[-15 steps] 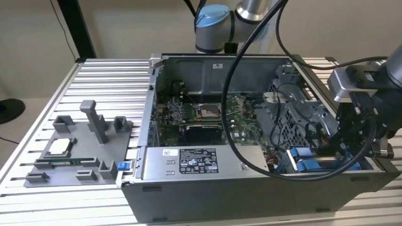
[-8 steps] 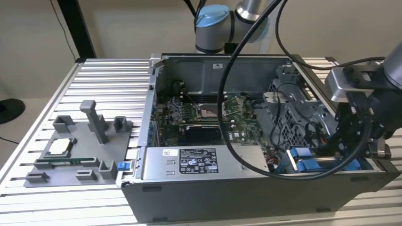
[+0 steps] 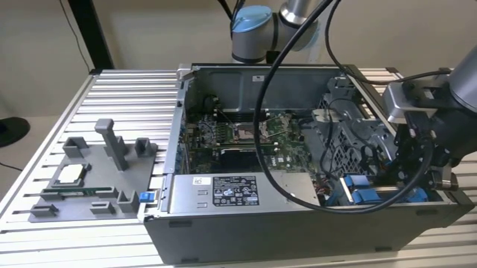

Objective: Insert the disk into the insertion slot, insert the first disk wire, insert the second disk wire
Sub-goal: 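Insert the second disk wire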

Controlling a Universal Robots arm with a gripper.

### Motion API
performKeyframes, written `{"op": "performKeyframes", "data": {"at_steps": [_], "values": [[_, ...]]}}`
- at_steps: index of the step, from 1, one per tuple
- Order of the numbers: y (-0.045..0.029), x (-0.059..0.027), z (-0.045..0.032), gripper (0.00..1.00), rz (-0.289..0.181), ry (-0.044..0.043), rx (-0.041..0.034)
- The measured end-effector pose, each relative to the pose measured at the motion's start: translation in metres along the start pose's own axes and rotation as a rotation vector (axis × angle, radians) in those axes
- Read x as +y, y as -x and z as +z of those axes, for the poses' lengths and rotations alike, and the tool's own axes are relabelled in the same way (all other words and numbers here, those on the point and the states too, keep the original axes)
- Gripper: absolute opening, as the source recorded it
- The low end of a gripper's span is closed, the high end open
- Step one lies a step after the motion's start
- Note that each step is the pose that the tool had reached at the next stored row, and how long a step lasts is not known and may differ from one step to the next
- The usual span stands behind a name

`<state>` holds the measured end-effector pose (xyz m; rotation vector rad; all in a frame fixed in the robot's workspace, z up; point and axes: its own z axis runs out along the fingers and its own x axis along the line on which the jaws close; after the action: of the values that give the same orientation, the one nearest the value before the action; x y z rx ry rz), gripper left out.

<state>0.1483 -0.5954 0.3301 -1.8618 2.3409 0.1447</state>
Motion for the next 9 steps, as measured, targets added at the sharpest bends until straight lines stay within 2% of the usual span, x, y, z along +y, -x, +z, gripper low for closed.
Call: {"op": "performKeyframes", "data": {"at_steps": [4, 9], "values": [[-0.001, 0.0002, 0.0055, 0.0, 0.002, -0.0001, 0.0006], [-0.001, 0.0004, 0.0047, 0.0, 0.002, 0.001, -0.0001]]}}
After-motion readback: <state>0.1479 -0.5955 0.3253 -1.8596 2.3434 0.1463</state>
